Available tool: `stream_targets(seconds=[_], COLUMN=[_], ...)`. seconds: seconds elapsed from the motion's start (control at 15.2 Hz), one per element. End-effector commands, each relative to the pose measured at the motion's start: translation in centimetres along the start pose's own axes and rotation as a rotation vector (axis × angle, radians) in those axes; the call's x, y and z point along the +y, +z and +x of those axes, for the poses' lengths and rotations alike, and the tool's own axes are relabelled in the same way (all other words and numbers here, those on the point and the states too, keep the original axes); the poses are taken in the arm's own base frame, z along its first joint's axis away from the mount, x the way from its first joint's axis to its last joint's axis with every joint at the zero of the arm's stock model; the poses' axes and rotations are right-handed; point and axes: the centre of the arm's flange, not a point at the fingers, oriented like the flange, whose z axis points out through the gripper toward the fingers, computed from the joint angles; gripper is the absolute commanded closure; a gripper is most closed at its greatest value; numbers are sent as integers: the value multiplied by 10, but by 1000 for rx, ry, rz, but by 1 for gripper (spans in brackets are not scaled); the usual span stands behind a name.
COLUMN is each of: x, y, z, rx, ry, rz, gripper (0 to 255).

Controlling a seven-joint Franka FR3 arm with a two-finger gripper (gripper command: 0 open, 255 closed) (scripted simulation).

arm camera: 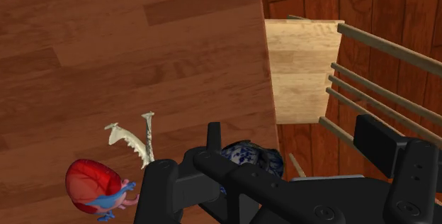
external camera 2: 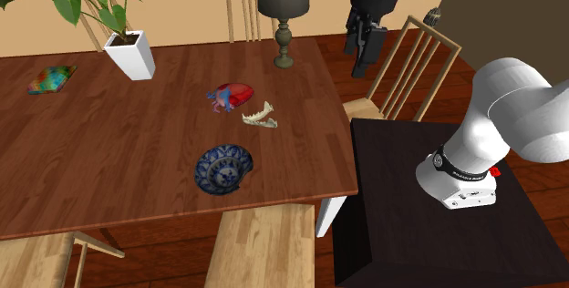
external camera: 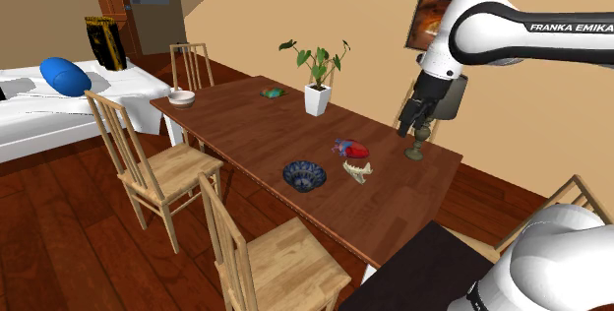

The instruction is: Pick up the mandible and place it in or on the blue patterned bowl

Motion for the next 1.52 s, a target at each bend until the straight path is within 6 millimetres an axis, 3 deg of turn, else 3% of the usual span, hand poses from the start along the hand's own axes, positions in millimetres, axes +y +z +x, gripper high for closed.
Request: stream_targets(seconds=[0.0, 1.45], x=[15, 165], y=[18, 227], z=[12, 151], rx=[5, 29], ry=[-7, -81], rz=[3, 47], gripper=[0, 0])
